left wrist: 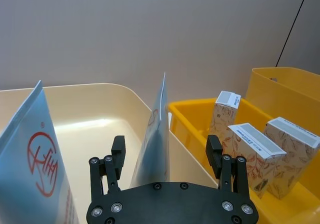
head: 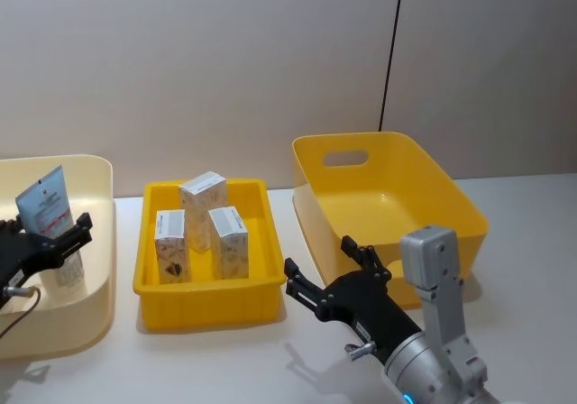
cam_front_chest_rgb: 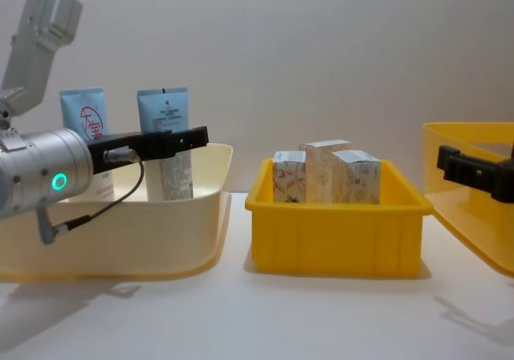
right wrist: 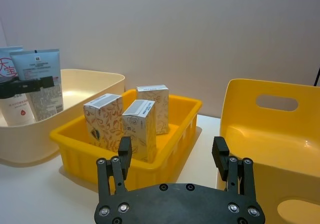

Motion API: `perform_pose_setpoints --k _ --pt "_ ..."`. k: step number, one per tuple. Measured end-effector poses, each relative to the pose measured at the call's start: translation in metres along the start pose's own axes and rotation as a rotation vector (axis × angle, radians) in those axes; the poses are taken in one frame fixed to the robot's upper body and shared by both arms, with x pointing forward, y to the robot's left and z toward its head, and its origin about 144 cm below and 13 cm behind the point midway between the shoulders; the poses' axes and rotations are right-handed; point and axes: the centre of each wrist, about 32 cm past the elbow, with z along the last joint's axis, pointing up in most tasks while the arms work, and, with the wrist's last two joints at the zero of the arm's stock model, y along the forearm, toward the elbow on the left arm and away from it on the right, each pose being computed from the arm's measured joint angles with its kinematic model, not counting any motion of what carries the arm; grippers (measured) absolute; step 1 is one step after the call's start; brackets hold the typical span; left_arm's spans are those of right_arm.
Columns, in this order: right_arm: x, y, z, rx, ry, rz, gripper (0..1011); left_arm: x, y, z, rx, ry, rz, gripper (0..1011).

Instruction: Bimanual collaborative sorting of washing and personal care products

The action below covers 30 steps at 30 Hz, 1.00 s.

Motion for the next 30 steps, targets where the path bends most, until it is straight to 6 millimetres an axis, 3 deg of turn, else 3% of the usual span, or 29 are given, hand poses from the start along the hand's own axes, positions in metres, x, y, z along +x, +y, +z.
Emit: perform_pose_setpoints --k 6,10,30 --pt "0.0 0.0 0.0 0.0 0.0 0.0 1001 0.0 -0.008 -0.002 -0.003 0.004 -0.004 993" --pt "0.0 0.0 0.0 0.0 0.0 0.0 1001 0.001 -0.011 -0.003 -0.002 0.006 -0.006 905" --pt "0.0 0.0 0.0 0.0 0.0 0.0 1001 0.001 -0.018 -0.004 -0.003 0.009 -0.01 299"
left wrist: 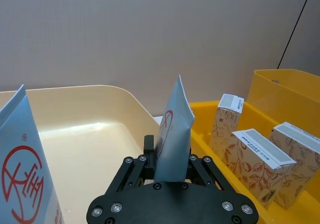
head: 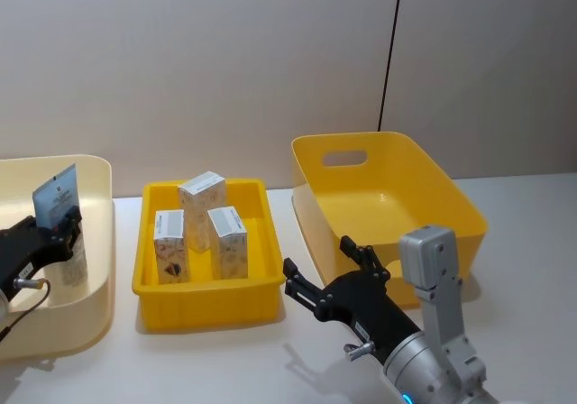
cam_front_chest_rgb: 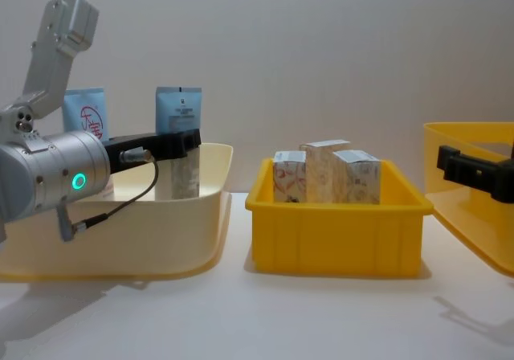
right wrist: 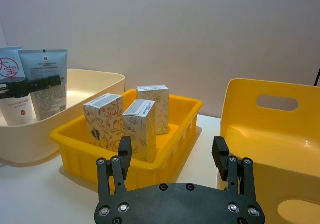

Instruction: Bimanual collaborative sorting of washing and personal care products

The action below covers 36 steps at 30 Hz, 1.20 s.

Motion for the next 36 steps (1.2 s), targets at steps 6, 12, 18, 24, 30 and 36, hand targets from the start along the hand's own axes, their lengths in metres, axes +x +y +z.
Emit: perform_pose_setpoints --k 6,12,18,24,30,36 --pt "0.0 0.0 0.0 0.0 0.0 0.0 1001 0.0 0.001 0.0 -0.005 0.0 -0.005 256" --pt "0.0 0.0 0.0 0.0 0.0 0.0 1001 0.001 0.005 0.004 -0.032 -0.005 -0.018 241" --pt "0.0 0.0 0.0 0.0 0.0 0.0 1001 0.005 0.01 0.012 -0.083 -0.018 -0.042 241" --pt "0.0 0.0 0.0 0.0 0.0 0.0 1001 0.01 0.018 0.023 -0.139 -0.033 -0.072 241" --pt "0.0 0.0 0.0 0.0 0.0 0.0 1001 0.014 0.026 0.037 -0.201 -0.041 -0.136 241" --pt "0.0 0.0 0.0 0.0 0.0 0.0 1001 0.014 0.031 0.046 -0.236 -0.035 -0.211 241"
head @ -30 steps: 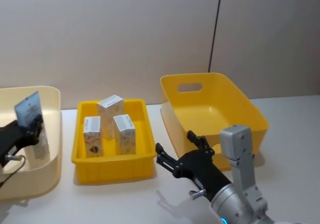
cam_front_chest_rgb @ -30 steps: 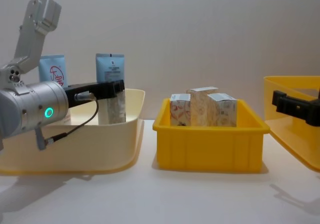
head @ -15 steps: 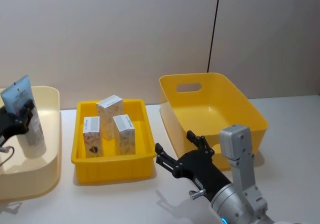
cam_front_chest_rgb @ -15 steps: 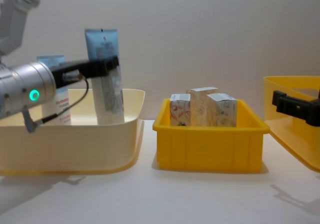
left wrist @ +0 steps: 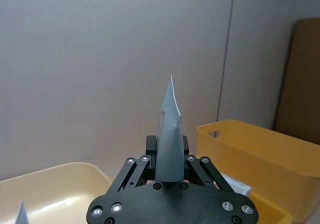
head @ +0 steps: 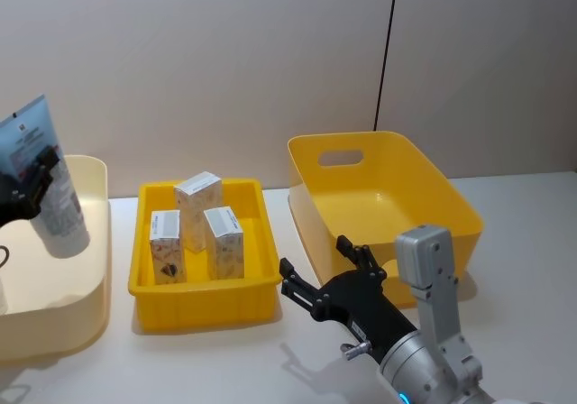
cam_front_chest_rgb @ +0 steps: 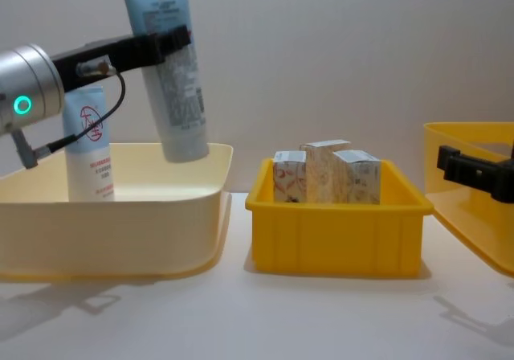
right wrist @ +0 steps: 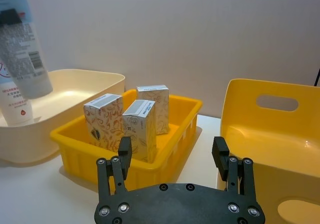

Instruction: Bimanual collaborative sorting of washing and personal care products

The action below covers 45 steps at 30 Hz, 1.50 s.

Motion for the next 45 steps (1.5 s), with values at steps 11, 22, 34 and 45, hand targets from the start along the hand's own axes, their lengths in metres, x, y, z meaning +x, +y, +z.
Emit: perform_pose_setpoints --k 11,22,34,45 --pt "0.0 0.0 0.0 0.0 0.0 0.0 1001 -0.007 -0.002 0.008 -0.03 0.039 -0.146 241" --pt "0.0 0.0 0.0 0.0 0.0 0.0 1001 -0.023 -0.015 0.005 -0.036 0.089 -0.305 240" --pt "0.0 0.0 0.0 0.0 0.0 0.0 1001 -0.05 -0.039 -0.011 -0.036 0.122 -0.429 241" --pt "0.001 -0.001 0.0 0.0 0.0 0.007 1001 -0.061 -0.048 -0.017 -0.038 0.127 -0.472 241"
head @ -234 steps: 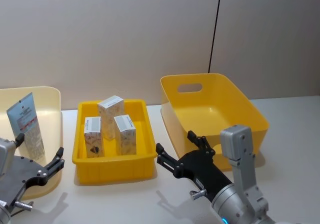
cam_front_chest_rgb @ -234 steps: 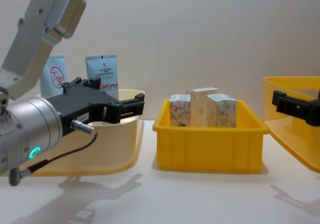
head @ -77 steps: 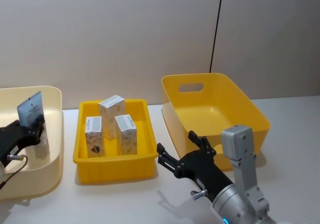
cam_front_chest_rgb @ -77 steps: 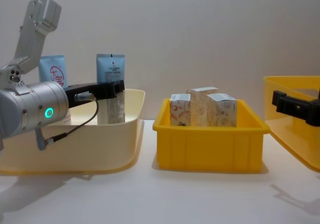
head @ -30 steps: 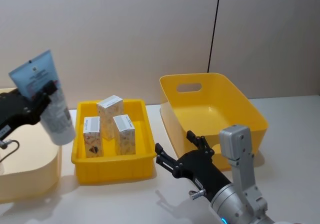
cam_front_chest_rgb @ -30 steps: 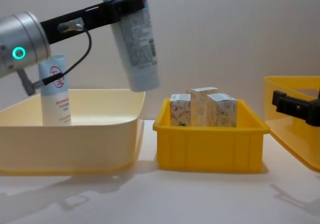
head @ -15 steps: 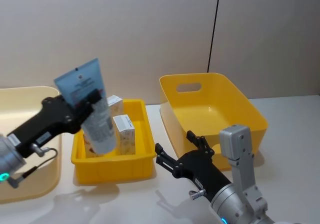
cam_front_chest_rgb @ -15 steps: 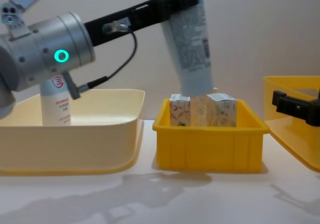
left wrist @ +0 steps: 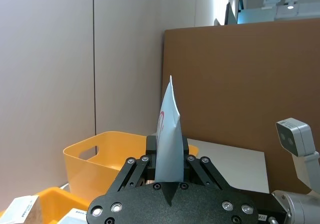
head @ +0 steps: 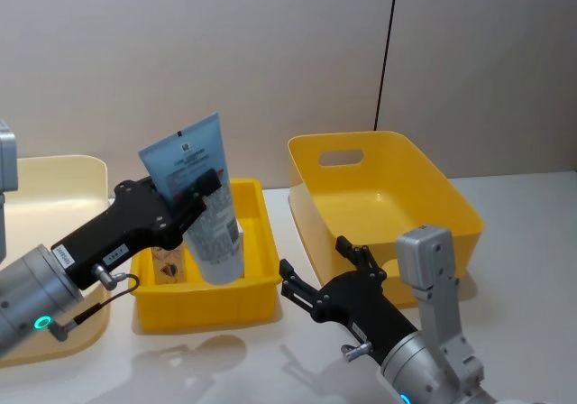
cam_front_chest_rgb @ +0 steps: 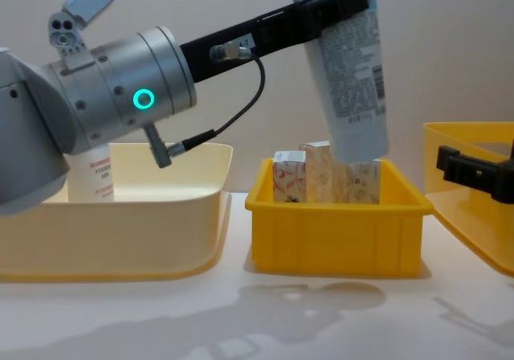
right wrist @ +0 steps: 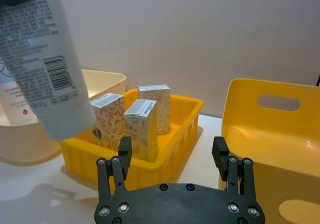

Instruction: Bimanual collaborative sorting of washing and personal care products

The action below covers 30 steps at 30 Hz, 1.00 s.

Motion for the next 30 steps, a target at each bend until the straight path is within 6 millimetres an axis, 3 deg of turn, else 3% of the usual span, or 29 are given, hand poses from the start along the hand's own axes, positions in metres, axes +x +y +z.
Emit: perform_pose_setpoints --k 17,30 --pt "0.016 -0.015 0.01 0.006 0.035 0.158 1001 -0.003 -0.007 -0.004 0.0 0.002 -0.023 241" --pt "0.032 -0.029 0.03 0.02 0.088 0.316 1001 -0.004 -0.008 -0.005 0.0 0.002 -0.028 241"
